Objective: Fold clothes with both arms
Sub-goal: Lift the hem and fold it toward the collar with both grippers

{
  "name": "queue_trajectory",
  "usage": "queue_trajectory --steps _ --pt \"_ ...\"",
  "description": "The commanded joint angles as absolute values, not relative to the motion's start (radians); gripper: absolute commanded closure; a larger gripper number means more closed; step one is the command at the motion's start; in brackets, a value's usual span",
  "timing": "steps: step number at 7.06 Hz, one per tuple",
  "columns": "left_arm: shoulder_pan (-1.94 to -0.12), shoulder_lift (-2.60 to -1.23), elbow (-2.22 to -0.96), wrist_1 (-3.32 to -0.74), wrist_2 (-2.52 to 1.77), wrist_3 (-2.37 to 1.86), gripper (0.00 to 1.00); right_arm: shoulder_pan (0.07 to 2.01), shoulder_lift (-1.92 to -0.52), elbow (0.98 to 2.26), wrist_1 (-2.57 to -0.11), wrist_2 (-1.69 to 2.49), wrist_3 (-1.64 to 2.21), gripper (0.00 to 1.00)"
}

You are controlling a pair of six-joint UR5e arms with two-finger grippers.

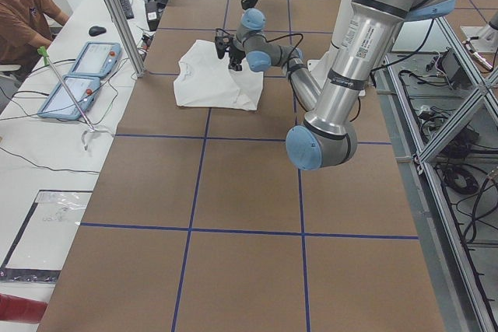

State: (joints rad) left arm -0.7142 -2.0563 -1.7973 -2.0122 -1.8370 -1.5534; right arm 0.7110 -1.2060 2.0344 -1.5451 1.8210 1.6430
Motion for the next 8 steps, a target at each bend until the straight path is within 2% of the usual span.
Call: queue_trajectory --steps 1,2,4,6,8 --pt "-0.784 -2.115 -1.561 -2.219 -1.838 -1.543 1.0 0.793 -1.084 1.849 -1.566 1.824 1.54 1.0" --pt "-0.799 -2.161 -1.461 -2.253 -1.835 -1.534 1.0 0.808 -1.003 1.692 -1.554 1.819 1.536 1.0" --pt "-0.807 -2.216 -1.236 -2.455 -1.798 -1.519 1.0 0.848 -0.96 1.481 -1.38 1.818 1.542 1.0" --pt "-0.805 -2.25 -1.157 -2.491 -1.772 -1.519 1.0 0.847 -0.855 1.306 -1.359 1.819 1.546 1.0" --pt "-0.804 -2.26 -1.114 -2.522 -1.772 -1.519 1.0 0.845 -0.847 1.26 -1.307 1.818 1.548 1.0"
